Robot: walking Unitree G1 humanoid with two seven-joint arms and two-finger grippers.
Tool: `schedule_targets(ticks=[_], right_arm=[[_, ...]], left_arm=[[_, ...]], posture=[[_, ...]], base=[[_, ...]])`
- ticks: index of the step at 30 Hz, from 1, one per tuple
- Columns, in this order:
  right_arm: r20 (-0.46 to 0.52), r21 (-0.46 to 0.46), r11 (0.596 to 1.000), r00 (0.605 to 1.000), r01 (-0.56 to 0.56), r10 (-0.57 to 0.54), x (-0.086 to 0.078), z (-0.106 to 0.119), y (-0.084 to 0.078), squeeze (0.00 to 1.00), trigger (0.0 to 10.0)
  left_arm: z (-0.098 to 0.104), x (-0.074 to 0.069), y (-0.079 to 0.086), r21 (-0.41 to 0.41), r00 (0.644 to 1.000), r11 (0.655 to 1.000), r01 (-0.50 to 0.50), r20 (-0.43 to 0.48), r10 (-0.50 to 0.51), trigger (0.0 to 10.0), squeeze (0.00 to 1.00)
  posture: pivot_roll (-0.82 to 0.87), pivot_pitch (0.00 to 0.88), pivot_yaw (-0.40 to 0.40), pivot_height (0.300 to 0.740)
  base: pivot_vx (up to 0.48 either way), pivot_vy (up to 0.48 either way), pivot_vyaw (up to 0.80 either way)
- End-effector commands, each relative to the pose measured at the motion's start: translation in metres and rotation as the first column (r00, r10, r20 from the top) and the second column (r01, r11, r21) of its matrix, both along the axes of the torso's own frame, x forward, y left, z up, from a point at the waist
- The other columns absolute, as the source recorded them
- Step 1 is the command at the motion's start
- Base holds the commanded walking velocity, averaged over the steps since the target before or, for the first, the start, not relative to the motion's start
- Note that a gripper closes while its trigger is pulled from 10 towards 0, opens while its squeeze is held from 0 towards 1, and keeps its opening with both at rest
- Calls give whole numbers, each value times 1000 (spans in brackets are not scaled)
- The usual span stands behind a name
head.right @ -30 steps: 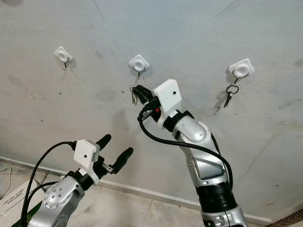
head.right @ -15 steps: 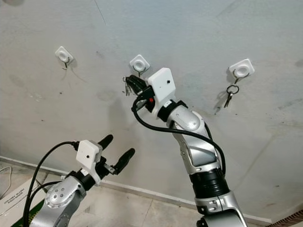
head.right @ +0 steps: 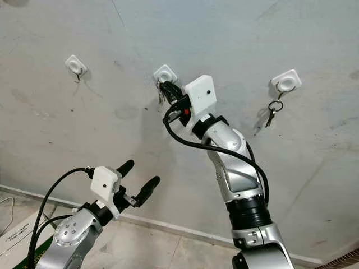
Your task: Hang keys on a hook
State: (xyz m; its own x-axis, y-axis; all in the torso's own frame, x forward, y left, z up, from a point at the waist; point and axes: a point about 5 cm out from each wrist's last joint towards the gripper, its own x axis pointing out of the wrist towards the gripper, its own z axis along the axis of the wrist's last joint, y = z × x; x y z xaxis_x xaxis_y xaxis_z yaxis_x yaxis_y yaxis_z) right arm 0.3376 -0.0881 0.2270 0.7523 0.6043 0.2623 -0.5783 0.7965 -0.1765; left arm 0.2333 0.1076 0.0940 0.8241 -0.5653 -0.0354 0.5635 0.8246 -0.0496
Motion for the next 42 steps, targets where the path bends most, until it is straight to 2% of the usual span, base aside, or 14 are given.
schedule_targets(ticks=[1, 8, 18, 21, 42], right_arm=[[34, 13, 1000, 999, 16, -17, 3, 9, -2, 0, 10000], [25, 7, 999, 999, 42, -43, 5, 4, -7, 0, 10000], [21, 7, 999, 998, 53, -53, 6, 3, -8, 0, 10000], [18, 6, 998, 998, 55, -55, 7, 1, -7, 0, 10000], [-17, -12, 996, 996, 83, -83, 3, -14, -16, 0, 10000]], left_arm=[[11, 4, 3, -8, 999, 1000, -13, 49, 14, 10000, 0], [27, 9, 4, -40, 992, 998, -43, 115, 47, 10000, 0], [35, 10, 4, -54, 989, 997, -47, 138, 54, 10000, 0], [43, 9, 3, -62, 985, 997, -49, 160, 58, 10000, 0], [50, 12, 3, -70, 982, 996, -58, 173, 69, 10000, 0]], posture=[[16, 0, 73, 740], [16, 0, 73, 740], [19, 0, 70, 740], [21, 0, 68, 740], [21, 0, 67, 740]], base=[[0, 0, 0], [0, 0, 0], [0, 0, 0], [0, 0, 0], [0, 0, 0]])
